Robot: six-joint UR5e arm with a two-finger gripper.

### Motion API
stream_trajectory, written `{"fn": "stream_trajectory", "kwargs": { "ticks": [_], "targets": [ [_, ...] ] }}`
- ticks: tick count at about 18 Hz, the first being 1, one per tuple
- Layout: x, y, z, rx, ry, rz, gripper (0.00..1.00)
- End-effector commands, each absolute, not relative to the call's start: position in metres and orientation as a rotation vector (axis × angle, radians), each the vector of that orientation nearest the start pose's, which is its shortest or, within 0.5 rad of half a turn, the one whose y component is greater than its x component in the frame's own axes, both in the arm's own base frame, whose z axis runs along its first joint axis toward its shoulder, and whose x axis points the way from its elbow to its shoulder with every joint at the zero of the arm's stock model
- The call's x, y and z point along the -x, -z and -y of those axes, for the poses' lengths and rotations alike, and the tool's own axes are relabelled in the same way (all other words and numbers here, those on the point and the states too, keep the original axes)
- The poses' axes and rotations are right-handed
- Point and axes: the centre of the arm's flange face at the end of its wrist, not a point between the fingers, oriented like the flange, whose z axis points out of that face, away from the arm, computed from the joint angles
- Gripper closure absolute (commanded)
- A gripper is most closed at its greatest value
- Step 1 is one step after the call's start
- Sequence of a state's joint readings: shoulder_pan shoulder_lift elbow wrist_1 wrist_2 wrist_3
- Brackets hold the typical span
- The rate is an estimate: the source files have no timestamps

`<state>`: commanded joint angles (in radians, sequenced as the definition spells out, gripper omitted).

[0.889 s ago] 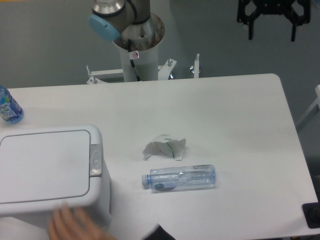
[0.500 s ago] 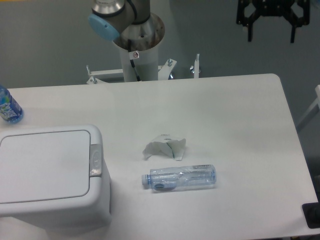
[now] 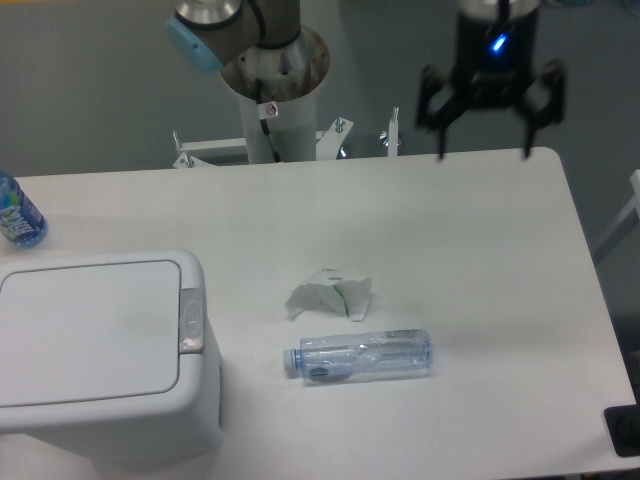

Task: Open the trash can
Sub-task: 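Move the gripper down over the white trash can's lid button, then press the lid button with the gripper to pop the lid open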

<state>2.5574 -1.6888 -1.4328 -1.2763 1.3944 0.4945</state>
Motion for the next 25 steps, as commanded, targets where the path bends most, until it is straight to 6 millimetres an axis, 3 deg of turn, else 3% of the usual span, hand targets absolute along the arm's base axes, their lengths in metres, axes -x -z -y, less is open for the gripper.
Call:
{"fn": "stream_trajectory", "kwargs": {
  "ticks": [5, 8, 13, 17, 25],
  "targets": [
    [0.367, -0.516, -0.501, 2.494, 0.159, 0.808, 0.00],
    [0.347, -0.500, -0.535, 2.461, 0.212, 0.830, 0.00],
    [0.336, -0.499, -0.557, 2.426, 0.209, 0.817, 0.00],
    [0.320, -0.487, -0.576, 2.449, 0.231, 0.777, 0.00],
    [0.303, -0.473, -0.588, 2.480, 0.254, 0.747, 0.00]
  ]
}}
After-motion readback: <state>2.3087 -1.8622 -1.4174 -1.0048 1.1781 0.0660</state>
